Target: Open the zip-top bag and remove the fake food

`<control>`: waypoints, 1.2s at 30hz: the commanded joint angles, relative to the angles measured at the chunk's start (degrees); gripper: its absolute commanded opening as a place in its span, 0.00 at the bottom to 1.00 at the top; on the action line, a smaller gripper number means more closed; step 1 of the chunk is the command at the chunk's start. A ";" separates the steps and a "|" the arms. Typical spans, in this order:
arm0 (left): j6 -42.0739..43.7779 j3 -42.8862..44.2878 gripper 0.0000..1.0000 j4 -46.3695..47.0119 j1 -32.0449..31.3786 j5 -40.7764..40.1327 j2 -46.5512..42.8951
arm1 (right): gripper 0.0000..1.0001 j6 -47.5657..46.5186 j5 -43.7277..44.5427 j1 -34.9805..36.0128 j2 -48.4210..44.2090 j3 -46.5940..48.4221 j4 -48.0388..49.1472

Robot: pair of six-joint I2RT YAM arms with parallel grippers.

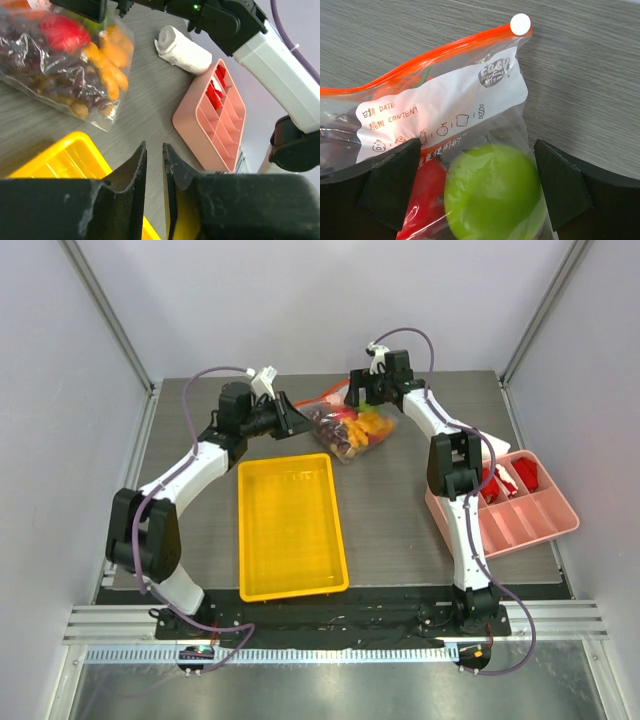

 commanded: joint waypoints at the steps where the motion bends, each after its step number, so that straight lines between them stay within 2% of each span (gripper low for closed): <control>1: 3.57 9.14 0.20 -5.47 -0.11 1.29 5.91 | 0.96 5.86 -8.10 -1.39 5.25 4.09 -7.43; 3: 5.50 14.22 0.22 -7.42 -0.11 1.56 9.51 | 0.88 6.13 -9.16 -1.04 5.17 3.75 -6.12; 4: 7.68 15.74 0.25 -10.29 -0.11 1.12 10.49 | 0.71 5.96 -10.21 -0.95 4.74 3.13 -5.59; 6: 9.89 18.98 0.27 -11.89 0.33 0.86 13.55 | 0.44 5.26 -12.23 -0.69 3.68 1.55 -3.74; 9: 11.13 24.35 0.29 -14.36 2.08 1.38 15.85 | 0.19 5.25 -14.09 -0.60 1.06 -0.56 -0.59; 12: 9.03 26.56 0.30 -12.79 3.40 3.57 17.35 | 0.02 5.87 -15.40 -0.60 -0.98 -1.18 3.02; 18: 9.55 28.67 0.32 -13.13 3.67 5.42 17.09 | 0.01 4.21 -21.55 0.19 -3.17 4.45 3.56; 19: 9.64 28.67 0.36 -13.13 4.10 5.60 16.91 | 0.01 2.81 -21.90 0.89 -4.05 4.01 3.56; 21: 9.29 28.93 0.50 -13.13 4.81 6.39 16.91 | 0.01 -1.50 -22.17 1.77 -7.56 1.38 4.00; 22: 8.94 29.20 0.62 -13.05 5.68 6.74 17.00 | 0.01 -2.38 -22.00 2.03 -8.79 0.24 4.26; 24: 6.83 30.33 0.76 -11.82 7.17 9.02 17.96 | 0.01 -6.43 -20.51 3.09 -12.92 -4.15 6.71; 30: 4.54 35.95 0.69 -9.80 9.38 13.94 22.79 | 0.02 -9.77 -21.64 4.23 -20.66 -9.61 10.68; 36: 8.14 42.03 0.66 -9.19 9.91 16.49 27.98 | 0.01 -15.48 -24.19 5.55 -26.90 -14.01 11.47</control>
